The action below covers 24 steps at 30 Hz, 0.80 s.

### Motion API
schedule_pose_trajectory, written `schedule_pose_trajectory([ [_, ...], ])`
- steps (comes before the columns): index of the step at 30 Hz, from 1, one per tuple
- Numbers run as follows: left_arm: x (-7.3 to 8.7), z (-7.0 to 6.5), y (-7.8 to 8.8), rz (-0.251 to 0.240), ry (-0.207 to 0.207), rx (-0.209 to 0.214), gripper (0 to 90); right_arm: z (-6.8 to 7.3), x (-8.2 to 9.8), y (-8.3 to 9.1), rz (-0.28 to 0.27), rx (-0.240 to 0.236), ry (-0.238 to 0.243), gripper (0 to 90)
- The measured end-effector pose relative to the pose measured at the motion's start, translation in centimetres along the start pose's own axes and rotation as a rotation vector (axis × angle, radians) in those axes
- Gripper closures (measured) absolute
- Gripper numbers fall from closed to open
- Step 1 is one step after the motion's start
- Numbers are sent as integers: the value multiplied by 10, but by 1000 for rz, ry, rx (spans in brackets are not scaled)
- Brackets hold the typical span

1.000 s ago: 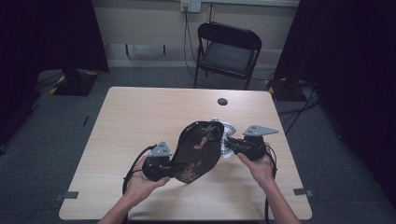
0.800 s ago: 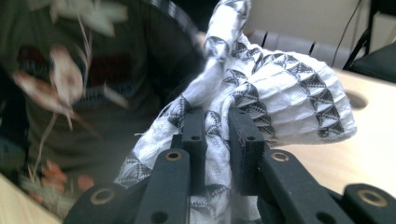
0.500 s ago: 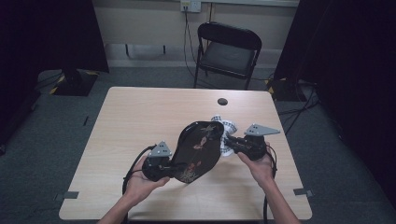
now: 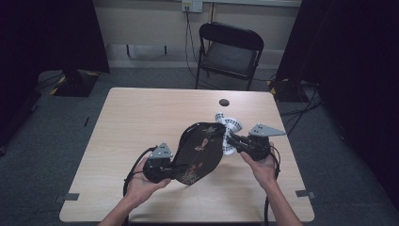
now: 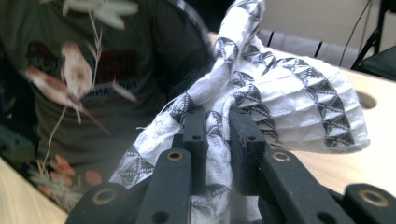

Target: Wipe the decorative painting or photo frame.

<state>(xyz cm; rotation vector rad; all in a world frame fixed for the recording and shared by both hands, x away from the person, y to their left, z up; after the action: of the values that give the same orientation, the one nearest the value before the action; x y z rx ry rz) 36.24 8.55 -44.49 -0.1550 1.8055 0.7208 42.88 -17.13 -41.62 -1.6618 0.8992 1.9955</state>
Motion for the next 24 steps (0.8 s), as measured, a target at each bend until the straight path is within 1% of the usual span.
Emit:
schedule_pose_trajectory([
  [2, 0, 0, 0, -1, 2, -1, 805, 0, 7, -3, 30, -16, -1, 788],
  [4, 0, 0, 0, 0, 5, 1, 803, 1, 14, -6, 54, -16, 2, 789],
  [5, 0, 0, 0, -1, 6, 0, 801, 1, 16, -7, 52, -9, 12, 789],
  [6, 0, 0, 0, -1, 3, -1, 799, 1, 17, -7, 52, -8, 11, 790],
  [8, 0, 0, 0, 1, 3, -1, 798, 1, 15, -8, 44, -5, 12, 791],
  [11, 1, 1, 1, 0, 9, -2, 801, 2, 7, -6, 7, -1, 17, 789],
  [13, 1, 1, 1, 2, 7, -2, 802, 2, 1, -3, -18, 7, 11, 782],
  [14, 1, 1, 1, 1, 6, -3, 802, 2, -3, -2, -33, 8, -1, 781],
  [17, 1, 1, 0, 0, 8, -4, 803, 3, -4, -1, -29, 11, 20, 783],
  [19, 1, 0, 0, 0, 6, -5, 803, 3, -1, -2, -13, 1, 16, 786],
  [21, 1, 1, 0, 1, 5, -6, 802, 3, 7, -5, 24, -12, 14, 790],
  [24, 1, 1, 1, 0, 5, -3, 797, 3, 20, -10, 86, -15, 28, 795],
])
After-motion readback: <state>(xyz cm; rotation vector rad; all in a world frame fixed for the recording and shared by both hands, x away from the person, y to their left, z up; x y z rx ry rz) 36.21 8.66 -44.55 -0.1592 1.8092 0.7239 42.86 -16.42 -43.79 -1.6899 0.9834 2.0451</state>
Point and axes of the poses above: each handheld gripper's, and its own axes: y roughly backward along the jaws, x roughly out of its underside, z roughly to its left, the point moved 5 cm from there along -y, roughly forward along the jaws, and after that the axes turned 11 degrees about -z, right-handed, at the moved point
